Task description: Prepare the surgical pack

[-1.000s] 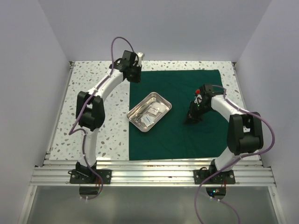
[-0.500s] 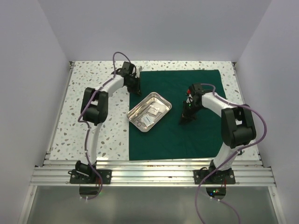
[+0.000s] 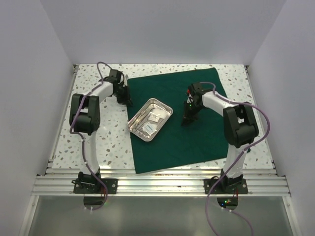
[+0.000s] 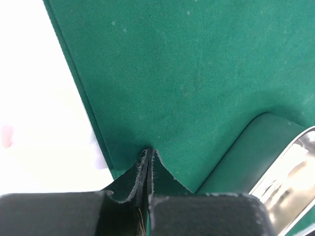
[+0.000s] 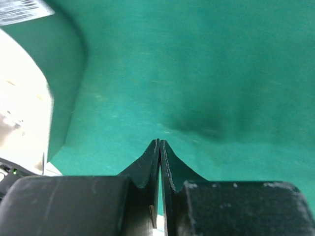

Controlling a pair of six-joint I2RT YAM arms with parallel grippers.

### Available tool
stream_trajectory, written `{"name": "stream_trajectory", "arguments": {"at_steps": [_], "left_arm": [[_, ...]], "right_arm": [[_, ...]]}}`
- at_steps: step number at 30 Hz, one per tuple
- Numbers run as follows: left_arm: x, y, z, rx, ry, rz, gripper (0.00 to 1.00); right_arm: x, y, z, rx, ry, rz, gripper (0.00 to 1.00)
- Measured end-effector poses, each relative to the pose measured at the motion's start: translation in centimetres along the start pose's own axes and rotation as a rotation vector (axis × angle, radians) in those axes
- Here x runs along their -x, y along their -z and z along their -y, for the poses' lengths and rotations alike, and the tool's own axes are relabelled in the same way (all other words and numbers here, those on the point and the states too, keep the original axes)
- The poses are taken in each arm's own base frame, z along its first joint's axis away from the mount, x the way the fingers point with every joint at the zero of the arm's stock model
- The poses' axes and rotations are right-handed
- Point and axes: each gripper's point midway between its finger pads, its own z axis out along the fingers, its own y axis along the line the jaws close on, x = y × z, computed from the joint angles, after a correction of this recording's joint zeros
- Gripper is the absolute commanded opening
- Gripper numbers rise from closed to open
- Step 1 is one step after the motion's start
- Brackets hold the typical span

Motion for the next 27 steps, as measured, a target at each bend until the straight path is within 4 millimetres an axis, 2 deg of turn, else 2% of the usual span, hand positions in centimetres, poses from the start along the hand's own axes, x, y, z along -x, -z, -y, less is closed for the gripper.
{"name": "stream_trajectory", "arguments": {"at_steps": [5,9,12,13,16,17,19,23,27], "left_arm": [[-1.7,2.3,-4.3,0.04,0.112,-0.007,0.0],[-3.3,4.2,-7.6,0.064,0.207,-0.008,0.0],[-4.7,5.4,-9.1,0.087,0.244,-0.007,0.0],[-5.2,5.7,-9.4,0.095,0.252,-0.008,0.01],[-6.3,6.4,-9.7,0.11,0.249,-0.009,0.29],[-6.5,6.6,-9.6,0.108,0.245,-0.009,0.42],[-6.8,7.3,-9.2,0.103,0.23,-0.009,0.54],[-6.7,8.8,-8.9,0.111,0.211,0.012,0.56],[-6.2,9.8,-7.9,0.073,0.201,0.038,0.56]], "right_arm": [[0.5,-1.0,-0.6,-0.003,0.017,-0.014,0.08],[0.9,-1.4,-1.3,-0.005,0.046,-0.027,0.37],[1.7,-0.5,-3.0,0.004,0.1,-0.008,0.46],[2.2,0.1,-4.0,0.011,0.124,0.009,0.55],[3.4,1.6,-7.7,0.059,0.207,0.071,0.67],[3.6,2.0,-9.0,0.077,0.231,0.087,0.68],[3.3,2.6,-11.4,0.117,0.269,0.1,0.7],[0.8,2.4,-15.0,0.16,0.294,0.072,0.72],[-2.1,0.5,-17.2,0.153,0.302,0.013,0.7]]}}
